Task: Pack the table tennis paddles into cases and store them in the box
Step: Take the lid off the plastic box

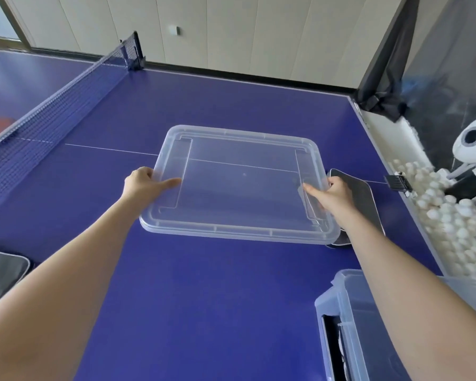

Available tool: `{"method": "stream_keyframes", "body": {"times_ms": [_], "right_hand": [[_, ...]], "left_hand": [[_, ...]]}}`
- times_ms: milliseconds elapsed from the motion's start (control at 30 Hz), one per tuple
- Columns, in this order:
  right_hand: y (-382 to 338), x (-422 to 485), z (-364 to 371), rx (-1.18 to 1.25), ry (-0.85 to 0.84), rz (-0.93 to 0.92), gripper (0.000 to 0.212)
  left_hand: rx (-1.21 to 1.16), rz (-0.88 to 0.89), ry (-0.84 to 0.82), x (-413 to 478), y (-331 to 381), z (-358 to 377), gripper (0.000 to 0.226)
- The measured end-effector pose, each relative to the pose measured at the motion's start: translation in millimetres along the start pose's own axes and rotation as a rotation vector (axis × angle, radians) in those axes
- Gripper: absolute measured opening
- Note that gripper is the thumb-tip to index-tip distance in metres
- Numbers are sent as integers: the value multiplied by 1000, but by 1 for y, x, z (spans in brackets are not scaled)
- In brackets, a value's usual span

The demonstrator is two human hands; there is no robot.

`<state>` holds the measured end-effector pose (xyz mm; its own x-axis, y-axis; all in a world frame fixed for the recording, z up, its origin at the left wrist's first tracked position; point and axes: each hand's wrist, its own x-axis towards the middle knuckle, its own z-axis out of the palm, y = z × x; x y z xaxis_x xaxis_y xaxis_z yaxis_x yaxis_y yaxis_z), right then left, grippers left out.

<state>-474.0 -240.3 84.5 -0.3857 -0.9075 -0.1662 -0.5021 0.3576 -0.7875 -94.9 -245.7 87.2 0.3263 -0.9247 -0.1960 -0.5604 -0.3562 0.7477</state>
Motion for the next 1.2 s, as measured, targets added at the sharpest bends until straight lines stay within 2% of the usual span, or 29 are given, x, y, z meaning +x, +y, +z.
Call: {"method": "stream_keyframes", "body": {"times_ms": [133,267,467,700,1067,1200], "right_hand": [[15,39,38,-31,-21,23,60],[41,72,77,-36,-39,61,65],[82,99,113,-81,-51,105,53],[115,116,143,-195,-28,72,66],[131,113,161,-277,63,-29,67],[128,112,159,-318,58,-33,68]], "left_hand": [[16,-46,-38,42,-21,23,45],[-32,-67,-65,74,-45,53,33],[-80,-107,-103,106,-77,96,26],[-22,-72,-128,125,-108,123,23],[100,-104,-70,127,-118,146,54],[130,-106,-56,125,-114,148,57]]}}
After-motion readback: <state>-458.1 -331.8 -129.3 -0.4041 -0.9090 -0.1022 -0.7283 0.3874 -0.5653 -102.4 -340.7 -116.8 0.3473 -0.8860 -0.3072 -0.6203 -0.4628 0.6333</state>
